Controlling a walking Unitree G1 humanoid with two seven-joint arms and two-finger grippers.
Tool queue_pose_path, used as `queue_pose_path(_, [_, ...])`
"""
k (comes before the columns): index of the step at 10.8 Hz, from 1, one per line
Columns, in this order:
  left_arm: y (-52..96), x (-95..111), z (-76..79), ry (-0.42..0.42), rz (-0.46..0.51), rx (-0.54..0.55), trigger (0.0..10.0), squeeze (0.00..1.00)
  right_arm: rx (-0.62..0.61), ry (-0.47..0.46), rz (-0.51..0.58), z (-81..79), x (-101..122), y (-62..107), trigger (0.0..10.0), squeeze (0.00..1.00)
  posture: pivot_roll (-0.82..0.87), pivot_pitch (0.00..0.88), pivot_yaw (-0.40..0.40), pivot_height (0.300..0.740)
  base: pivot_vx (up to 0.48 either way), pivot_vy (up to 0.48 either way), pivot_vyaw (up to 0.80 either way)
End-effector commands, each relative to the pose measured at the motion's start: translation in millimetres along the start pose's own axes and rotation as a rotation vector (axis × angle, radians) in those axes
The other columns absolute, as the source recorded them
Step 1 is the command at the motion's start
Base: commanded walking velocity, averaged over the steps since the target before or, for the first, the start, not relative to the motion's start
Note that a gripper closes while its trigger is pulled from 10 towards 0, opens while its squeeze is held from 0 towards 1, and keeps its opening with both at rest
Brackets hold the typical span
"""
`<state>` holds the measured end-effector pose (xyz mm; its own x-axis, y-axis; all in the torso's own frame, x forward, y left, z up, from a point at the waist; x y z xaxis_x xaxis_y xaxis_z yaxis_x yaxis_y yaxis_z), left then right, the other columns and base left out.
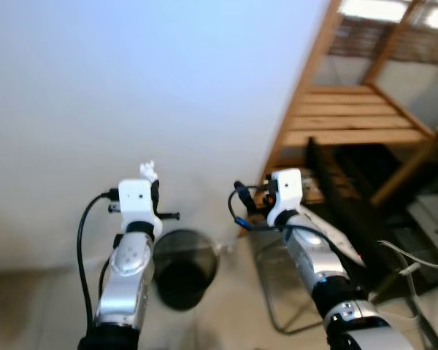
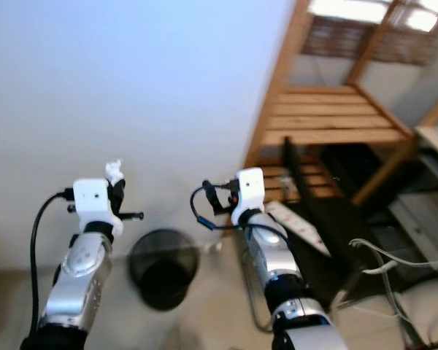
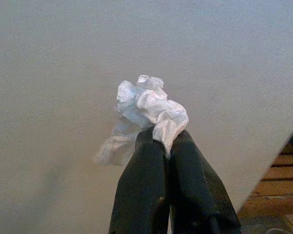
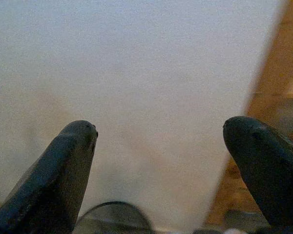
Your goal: Clean up the room
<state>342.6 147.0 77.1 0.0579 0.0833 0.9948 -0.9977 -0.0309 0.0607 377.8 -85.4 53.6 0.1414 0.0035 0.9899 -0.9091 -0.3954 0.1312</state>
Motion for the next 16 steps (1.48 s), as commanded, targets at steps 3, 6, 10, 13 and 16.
queue_pose_path(3, [3.4,-10.8,6.8,-0.024,-0.045,-0.007,10.0,0.0,0.017,0.026,-0.048,9.4,-7.9,5.1,10.0,0.31,0.13,0.0,-0.101,0.74,0.0,0.0,0.0])
queue_pose_path(6, [3.4,-14.0,1.4,-0.042,-0.059,0.011,10.0,0.0,0.019,0.018,-0.051,7.9,-7.2,3.0,10.0,0.31,0.14,0.0,-0.106,0.74,0.0,0.0,0.0])
queue_pose_path(10, [5.1,-16.9,-2.0,-0.035,-0.07,0.053,10.0,0.0,0.074,0.036,-0.041,-0.9,-4.0,0.8,10.0,0.34,0.14,0.0,-0.108,0.74,0.0,0.0,0.19])
queue_pose_path(13, [4.5,-17.6,-4.5,-0.046,-0.074,0.066,10.0,0.0,0.069,0.033,-0.043,-1.3,-3.8,-0.2,10.0,0.4,0.14,0.0,-0.111,0.74,0.0,0.0,0.69])
queue_pose_path(16, [2.5,-20.5,-5.4,-0.044,-0.088,0.066,10.0,0.0,0.013,0.049,-0.071,7.3,-7.9,-0.7,10.0,0.29,0.14,0.0,-0.112,0.74,0.0,0.0,0.22])
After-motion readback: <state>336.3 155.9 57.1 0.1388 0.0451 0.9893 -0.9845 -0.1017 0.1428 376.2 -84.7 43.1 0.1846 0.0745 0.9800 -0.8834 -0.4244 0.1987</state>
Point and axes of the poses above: a point about 5 cm out from each wrist's last joint towards the gripper, its own y axis pointing back from the gripper into the wrist, its own x axis along the axis of the wrist's last joint, z = x × y, the point moved 6 cm from there along -y, pointing out of the wrist towards the gripper, and after that the axes turned 4 degrees about y, right-handed, at the moved point
